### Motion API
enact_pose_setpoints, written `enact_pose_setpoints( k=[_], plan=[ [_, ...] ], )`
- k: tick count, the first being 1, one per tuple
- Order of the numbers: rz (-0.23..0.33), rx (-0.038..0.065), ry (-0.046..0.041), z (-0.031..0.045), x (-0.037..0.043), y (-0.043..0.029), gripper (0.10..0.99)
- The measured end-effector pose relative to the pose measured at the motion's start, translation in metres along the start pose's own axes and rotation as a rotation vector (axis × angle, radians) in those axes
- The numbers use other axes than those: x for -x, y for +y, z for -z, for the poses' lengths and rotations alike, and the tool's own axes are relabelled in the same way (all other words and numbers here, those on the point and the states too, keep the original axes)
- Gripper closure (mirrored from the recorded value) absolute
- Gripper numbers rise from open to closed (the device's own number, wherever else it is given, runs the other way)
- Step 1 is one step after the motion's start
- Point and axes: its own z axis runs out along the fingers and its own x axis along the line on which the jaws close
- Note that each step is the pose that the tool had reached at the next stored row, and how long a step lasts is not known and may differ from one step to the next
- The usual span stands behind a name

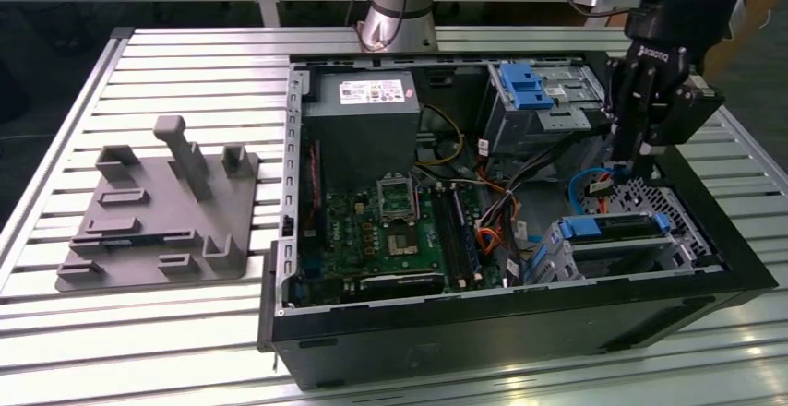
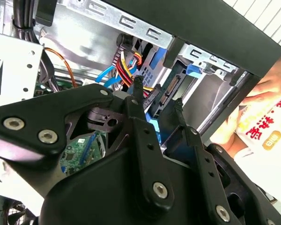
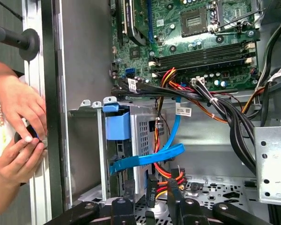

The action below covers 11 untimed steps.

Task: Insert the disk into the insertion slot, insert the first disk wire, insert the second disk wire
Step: 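Insert the first disk wire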

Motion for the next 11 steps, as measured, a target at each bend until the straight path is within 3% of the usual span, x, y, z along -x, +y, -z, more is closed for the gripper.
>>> enact_pose_setpoints(
  k=[4, 11],
  plan=[
    [-0.014, -0.016, 0.0024, -0.001, 0.0021, 0.0014, 0.678],
    [-0.042, -0.005, 0.003, 0.0003, 0.0058, 0.0031, 0.678]
  ],
)
